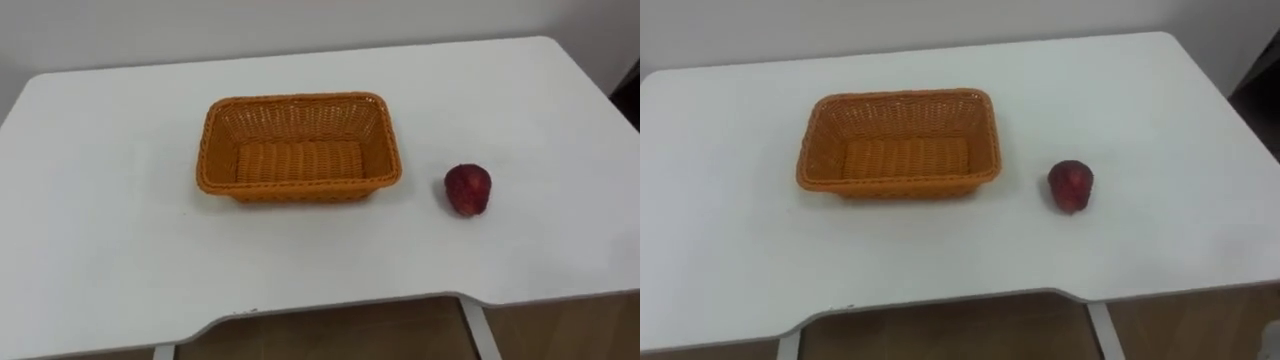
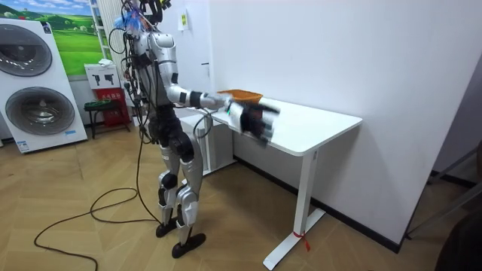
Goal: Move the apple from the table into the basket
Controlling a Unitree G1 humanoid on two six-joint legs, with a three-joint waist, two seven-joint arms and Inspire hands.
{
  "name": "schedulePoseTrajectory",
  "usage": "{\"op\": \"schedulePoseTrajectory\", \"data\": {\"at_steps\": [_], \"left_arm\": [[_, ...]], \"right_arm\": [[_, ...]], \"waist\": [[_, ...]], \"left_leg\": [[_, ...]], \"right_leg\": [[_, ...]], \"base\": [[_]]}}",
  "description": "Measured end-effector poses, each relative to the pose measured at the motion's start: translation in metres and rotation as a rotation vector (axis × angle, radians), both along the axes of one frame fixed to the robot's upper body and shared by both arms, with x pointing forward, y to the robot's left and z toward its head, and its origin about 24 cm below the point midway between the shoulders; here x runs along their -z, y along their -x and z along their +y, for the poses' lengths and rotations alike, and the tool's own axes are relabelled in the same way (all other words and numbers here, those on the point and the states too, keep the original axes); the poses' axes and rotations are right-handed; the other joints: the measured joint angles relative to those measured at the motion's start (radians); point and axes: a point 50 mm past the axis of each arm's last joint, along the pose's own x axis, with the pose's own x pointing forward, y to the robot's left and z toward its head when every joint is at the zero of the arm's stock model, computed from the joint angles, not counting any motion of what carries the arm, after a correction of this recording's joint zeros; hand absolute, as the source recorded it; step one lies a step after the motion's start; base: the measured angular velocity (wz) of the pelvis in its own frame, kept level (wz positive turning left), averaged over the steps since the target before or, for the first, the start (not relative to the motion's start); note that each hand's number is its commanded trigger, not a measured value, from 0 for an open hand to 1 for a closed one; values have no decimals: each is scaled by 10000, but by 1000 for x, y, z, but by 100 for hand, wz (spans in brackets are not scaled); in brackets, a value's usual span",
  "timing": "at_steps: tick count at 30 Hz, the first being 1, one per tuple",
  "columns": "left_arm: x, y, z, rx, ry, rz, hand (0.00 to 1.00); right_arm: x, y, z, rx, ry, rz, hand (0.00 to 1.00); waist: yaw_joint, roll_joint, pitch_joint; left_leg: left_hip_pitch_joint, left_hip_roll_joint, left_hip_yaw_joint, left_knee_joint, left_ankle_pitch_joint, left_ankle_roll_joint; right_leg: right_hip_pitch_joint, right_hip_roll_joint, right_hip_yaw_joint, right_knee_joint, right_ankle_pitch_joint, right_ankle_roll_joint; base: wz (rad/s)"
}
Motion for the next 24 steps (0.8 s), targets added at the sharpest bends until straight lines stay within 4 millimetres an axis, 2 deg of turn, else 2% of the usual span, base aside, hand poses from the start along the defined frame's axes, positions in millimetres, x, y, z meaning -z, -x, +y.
{"op": "schedulePoseTrajectory", "data": {"at_steps": [3,6,12,19,24], "left_arm": [[1,1,-4,345,-97,131,0],[2,0,-7,708,-2,216,0],[4,1,-13,1007,274,136,0],[4,2,-14,1066,715,177,0],[4,-1,-16,1238,1010,99,0]], "right_arm": [[-15,-13,18,-791,1585,413,0],[-20,-29,37,-2027,2517,939,0],[7,-54,71,-5667,2356,2328,0],[34,-64,92,-8247,1883,3594,0],[41,-69,102,-9602,1787,3944,0]], "waist": [[326,-41,-2],[572,51,25],[848,63,37],[900,17,32],[897,26,17]], "left_leg": [[-43,10,21,-12,8,-11],[-48,4,-8,-62,11,-9],[72,30,-10,-133,19,-21],[43,71,-70,-130,19,-21],[-86,77,-70,-67,19,-21]], "right_leg": [[4,1,-43,17,34,-22],[-6,-10,-55,9,37,-16],[103,-9,-149,-153,43,-26],[103,-54,-253,-155,47,-21],[92,-55,-304,-157,70,-30]], "base": [[0],[1],[2],[0],[1]]}}
